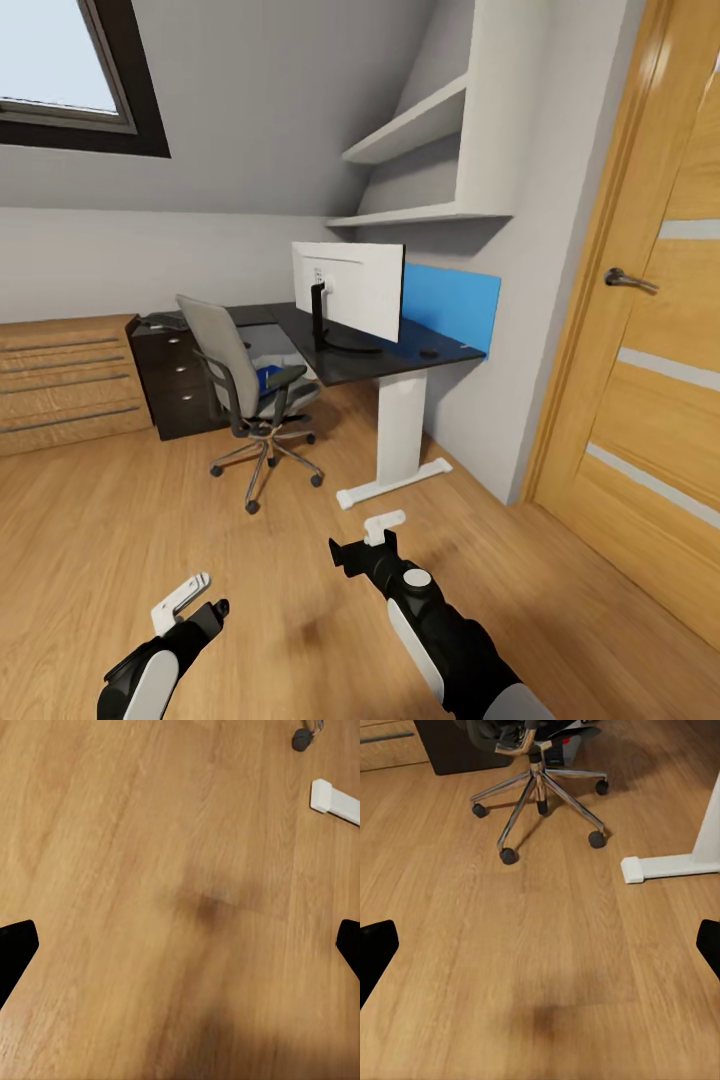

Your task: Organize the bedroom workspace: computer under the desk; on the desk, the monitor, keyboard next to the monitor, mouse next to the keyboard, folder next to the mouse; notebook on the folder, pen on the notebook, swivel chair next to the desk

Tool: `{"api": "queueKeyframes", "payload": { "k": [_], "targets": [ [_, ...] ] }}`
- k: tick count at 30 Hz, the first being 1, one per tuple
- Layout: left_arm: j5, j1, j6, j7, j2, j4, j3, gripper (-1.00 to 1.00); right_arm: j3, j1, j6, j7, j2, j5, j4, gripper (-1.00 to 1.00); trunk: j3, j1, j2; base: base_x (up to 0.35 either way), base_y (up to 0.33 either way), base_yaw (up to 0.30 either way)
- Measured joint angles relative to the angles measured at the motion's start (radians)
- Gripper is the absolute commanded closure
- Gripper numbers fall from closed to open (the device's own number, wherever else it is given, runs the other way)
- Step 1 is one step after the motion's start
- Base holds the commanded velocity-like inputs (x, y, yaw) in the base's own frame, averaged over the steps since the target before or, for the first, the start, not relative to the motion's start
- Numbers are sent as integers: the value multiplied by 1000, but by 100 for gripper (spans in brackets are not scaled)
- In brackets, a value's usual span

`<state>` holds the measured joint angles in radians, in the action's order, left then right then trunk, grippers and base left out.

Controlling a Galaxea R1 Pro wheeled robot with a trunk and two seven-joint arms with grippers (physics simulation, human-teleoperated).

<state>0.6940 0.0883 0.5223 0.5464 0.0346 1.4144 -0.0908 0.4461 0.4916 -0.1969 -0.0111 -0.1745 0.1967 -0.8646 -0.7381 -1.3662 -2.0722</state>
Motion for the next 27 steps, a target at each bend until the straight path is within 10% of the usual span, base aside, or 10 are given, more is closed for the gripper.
{"api": "queueKeyframes", "payload": {
  "k": [27],
  "targets": [
    [-1, 0, -14, -1, -12, -93, 27, -100, 0, -3, 9, -59, 0, -4, -1, -100, -6, -7, -14, 44, 0, 160]
  ]
}}
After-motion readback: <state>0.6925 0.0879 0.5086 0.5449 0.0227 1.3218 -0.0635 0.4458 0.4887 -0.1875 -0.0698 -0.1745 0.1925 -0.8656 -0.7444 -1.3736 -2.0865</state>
